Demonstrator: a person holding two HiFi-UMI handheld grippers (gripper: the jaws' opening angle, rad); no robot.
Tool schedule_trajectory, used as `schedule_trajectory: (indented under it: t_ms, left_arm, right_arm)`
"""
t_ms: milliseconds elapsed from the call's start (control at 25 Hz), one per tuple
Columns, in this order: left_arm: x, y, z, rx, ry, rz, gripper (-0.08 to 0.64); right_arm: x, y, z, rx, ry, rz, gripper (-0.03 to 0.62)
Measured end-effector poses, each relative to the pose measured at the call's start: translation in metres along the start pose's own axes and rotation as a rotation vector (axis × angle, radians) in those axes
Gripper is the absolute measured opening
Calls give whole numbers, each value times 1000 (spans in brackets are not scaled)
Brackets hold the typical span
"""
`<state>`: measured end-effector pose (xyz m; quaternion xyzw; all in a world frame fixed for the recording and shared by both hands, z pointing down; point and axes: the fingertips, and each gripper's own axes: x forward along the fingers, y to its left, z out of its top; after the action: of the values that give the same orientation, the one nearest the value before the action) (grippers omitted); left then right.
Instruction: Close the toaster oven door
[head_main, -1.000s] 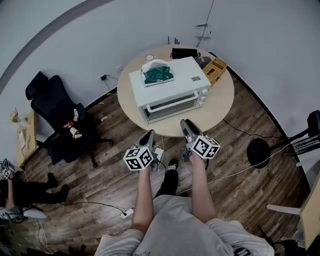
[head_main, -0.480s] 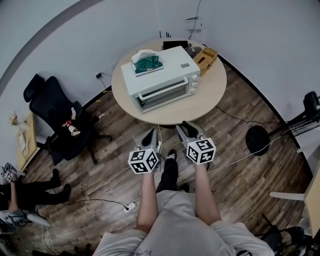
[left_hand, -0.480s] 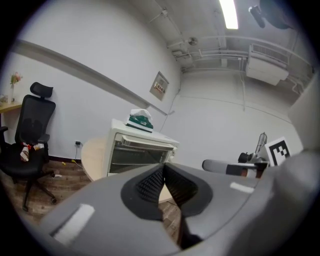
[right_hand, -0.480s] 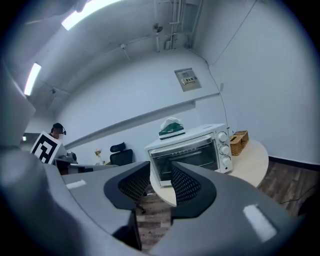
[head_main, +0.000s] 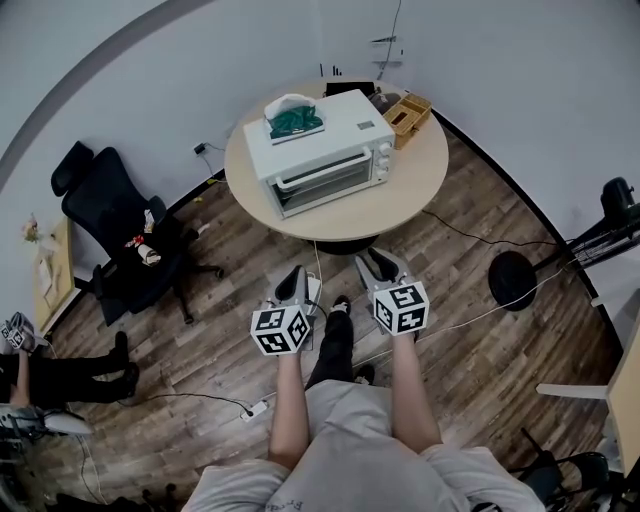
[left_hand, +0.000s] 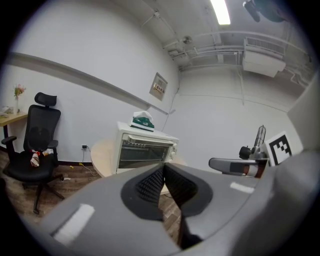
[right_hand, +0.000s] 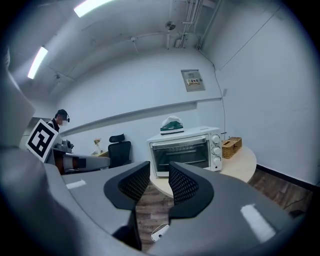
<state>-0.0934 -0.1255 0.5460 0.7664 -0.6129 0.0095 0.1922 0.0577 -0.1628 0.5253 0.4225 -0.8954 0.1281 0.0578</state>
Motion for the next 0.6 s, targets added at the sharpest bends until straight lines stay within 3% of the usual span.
schedule_trajectory:
  t_ms: [440, 600]
  left_arm:
    - [-5, -19, 12, 22, -28, -20, 58]
    - [-5, -20, 14, 29, -30, -23, 58]
  right_arm:
    - [-17, 6, 1, -45, 3, -9, 109]
    - [-18, 7, 1, -49, 3, -15, 70]
